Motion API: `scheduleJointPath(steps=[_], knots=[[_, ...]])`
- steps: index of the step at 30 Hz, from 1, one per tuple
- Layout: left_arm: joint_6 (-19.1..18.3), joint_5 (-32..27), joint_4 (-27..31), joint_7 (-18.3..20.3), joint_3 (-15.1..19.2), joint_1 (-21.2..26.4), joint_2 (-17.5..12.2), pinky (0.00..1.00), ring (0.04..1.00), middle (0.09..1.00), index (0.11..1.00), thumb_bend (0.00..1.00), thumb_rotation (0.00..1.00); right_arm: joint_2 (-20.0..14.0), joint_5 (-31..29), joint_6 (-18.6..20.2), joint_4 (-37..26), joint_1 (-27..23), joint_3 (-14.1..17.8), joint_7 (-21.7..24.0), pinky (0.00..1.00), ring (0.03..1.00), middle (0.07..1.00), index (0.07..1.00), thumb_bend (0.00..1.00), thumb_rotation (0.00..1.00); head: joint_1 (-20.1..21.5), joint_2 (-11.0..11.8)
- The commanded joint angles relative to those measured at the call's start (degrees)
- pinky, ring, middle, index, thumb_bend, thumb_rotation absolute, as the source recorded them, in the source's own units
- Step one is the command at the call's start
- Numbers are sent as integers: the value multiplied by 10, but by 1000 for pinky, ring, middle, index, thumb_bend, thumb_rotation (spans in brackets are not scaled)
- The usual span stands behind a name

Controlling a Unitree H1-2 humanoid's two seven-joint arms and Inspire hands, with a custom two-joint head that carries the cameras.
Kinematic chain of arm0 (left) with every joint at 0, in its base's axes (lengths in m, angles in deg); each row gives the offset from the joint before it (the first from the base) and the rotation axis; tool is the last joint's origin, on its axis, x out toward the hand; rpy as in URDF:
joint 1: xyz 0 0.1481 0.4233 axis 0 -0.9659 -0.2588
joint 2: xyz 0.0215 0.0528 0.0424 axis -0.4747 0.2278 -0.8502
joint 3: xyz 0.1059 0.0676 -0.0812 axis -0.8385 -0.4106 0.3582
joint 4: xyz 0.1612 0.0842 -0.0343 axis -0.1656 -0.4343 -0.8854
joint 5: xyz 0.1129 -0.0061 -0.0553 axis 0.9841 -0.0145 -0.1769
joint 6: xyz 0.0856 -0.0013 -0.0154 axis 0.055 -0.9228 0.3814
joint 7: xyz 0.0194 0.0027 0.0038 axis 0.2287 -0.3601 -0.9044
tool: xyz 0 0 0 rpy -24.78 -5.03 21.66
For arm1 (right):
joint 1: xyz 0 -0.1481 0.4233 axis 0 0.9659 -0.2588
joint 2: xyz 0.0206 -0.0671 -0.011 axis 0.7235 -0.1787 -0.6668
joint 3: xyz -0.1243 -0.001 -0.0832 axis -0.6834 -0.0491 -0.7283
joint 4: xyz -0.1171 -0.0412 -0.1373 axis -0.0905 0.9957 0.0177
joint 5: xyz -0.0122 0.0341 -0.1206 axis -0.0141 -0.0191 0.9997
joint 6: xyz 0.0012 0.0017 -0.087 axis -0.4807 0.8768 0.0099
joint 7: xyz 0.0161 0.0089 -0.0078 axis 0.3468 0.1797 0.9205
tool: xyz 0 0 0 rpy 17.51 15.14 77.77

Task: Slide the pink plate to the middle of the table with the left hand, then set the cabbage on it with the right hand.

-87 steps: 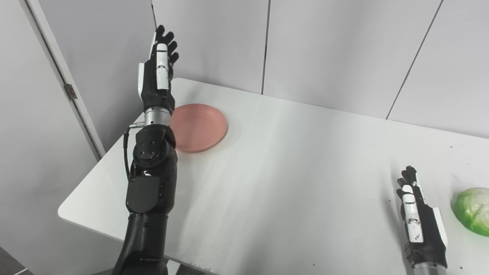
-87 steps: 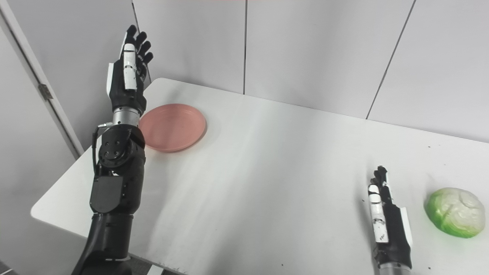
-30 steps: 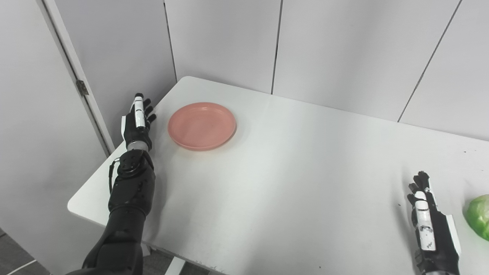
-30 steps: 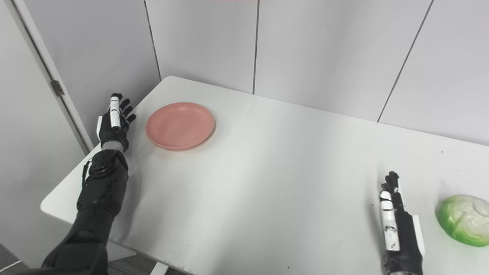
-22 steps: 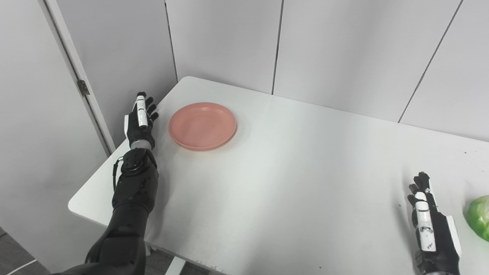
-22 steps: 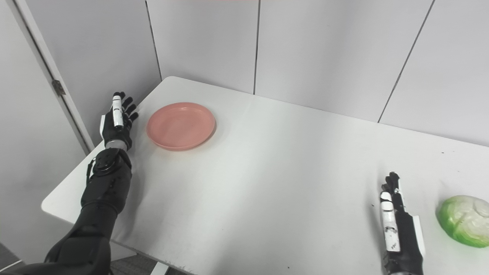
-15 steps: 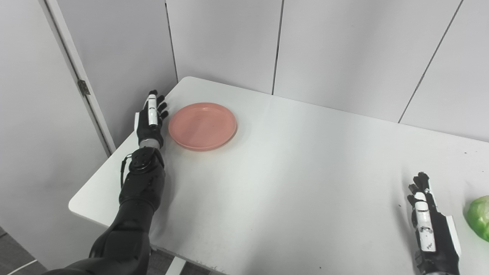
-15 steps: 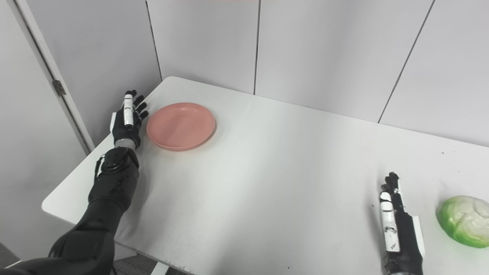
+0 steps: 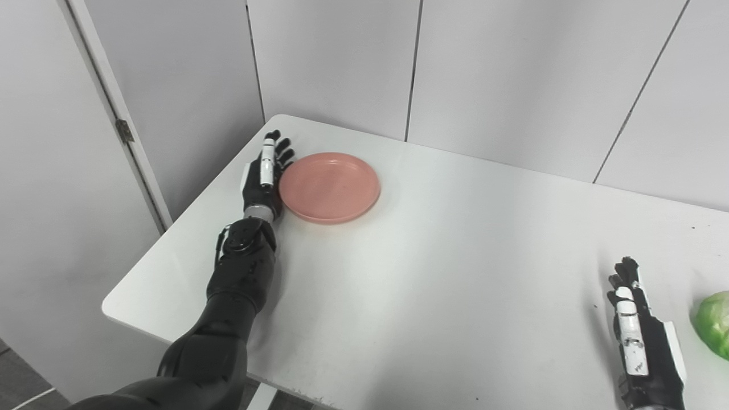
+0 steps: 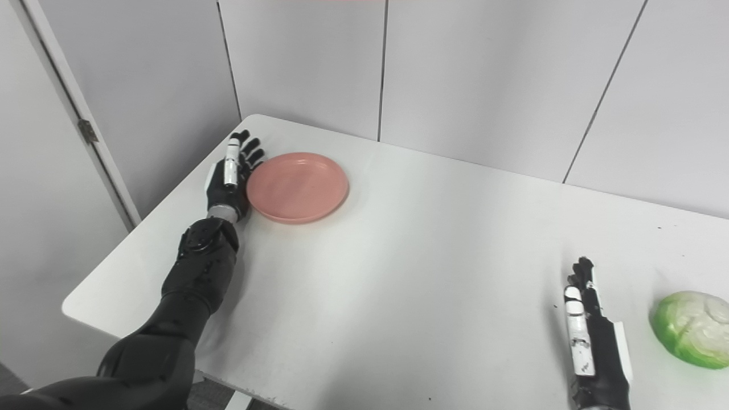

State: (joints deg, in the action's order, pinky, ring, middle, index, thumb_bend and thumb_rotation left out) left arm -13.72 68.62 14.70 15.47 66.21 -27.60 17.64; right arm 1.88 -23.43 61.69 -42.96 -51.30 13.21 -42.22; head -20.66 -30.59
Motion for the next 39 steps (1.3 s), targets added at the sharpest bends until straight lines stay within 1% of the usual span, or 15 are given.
scheduleJointPath(steps=[1, 6, 11, 14, 15, 17, 20, 24, 25, 26, 31, 32, 35, 38, 39], knots=[[-36, 2, 1, 5, -12, -12, 14, 897, 901, 905, 905, 401, 1000, 4, -2, -13, 8, 16, 1, -2, 1000, 994, 991, 998, 104, 1000, 2, -1], [-62, -5, 35, 14, -25, -19, 29, 885, 896, 898, 898, 401, 1000, 10, 0, -18, 6, 17, 1, -7, 1000, 988, 986, 989, 90, 1000, 12, -6], [-103, 1, 87, 10, -42, -31, 52, 892, 894, 893, 887, 389, 1000, 11, 10, -1, -1, 17, -3, -8, 1000, 985, 986, 989, 95, 1000, 29, -14], [-127, 2, 114, 23, -57, -38, 61, 922, 909, 909, 904, 391, 1000, 15, 19, 15, -11, 19, -5, -12, 993, 975, 977, 983, 117, 1000, 40, -18], [-134, 1, 125, 26, -62, -41, 66, 927, 910, 909, 904, 393, 1000, 15, 22, 19, -13, 20, -6, -13, 990, 972, 975, 980, 129, 1000, 49, -21], [-145, 1, 143, 28, -71, -47, 74, 917, 905, 904, 897, 394, 1000, 17, 27, 23, -15, 21, -8, -15, 986, 968, 972, 978, 139, 1000, 58, -24], [-164, 9, 175, 31, -89, -57, 86, 904, 900, 901, 890, 396, 1000, 22, 35, 15, -10, 20, -10, -20, 979, 962, 965, 971, 145, 1000, 75, -30], [-181, 9, 210, 42, -112, -70, 100, 896, 900, 899, 890, 398, 1000, 26, 48, 8, -4, 19, -14, -25, 964, 952, 954, 963, 185, 1000, 101, -37], [-186, 9, 219, 42, -117, -73, 105, 888, 894, 893, 885, 400, 1000, 27, 50, 8, -2, 19, -15, -25, 958, 948, 951, 959, 199, 1000, 101, -37], [-192, 11, 229, 41, -122, -76, 108, 886, 893, 891, 883, 401, 1000, 29, 53, 13, -3, 19, -16, -27, 955, 947, 951, 959, 207, 1000, 111, -40], [-227, 16, 282, 45, -148, -97, 130, 872, 882, 892, 887, 407, 1000, 33, 59, 7, -1, 18, -22, -28, 949, 946, 954, 963, 224, 1000, 130, -46], [-232, 18, 293, 49, -156, -103, 134, 867, 879, 890, 886, 404, 1000, 35, 61, 3, 2, 17, -23, -30, 944, 944, 952, 961, 228, 1000, 141, -50], [-238, 32, 319, 62, -183, -121, 139, 885, 891, 902, 896, 413, 1000, 37, 67, -1, 7, 15, -26, -32, 932, 931, 945, 954, 246, 1000, 153, -53], [-246, 37, 334, 64, -196, -134, 147, 896, 899, 902, 901, 413, 1000, 40, 72, -3, 10, 13, -28, -34, 925, 923, 941, 950, 249, 1000, 165, -55], [-246, 38, 337, 66, -199, -140, 149, 898, 901, 903, 903, 412, 1000, 41, 74, -4, 12, 13, -28, -36, 923, 922, 940, 950, 249, 1000, 176, -57]])
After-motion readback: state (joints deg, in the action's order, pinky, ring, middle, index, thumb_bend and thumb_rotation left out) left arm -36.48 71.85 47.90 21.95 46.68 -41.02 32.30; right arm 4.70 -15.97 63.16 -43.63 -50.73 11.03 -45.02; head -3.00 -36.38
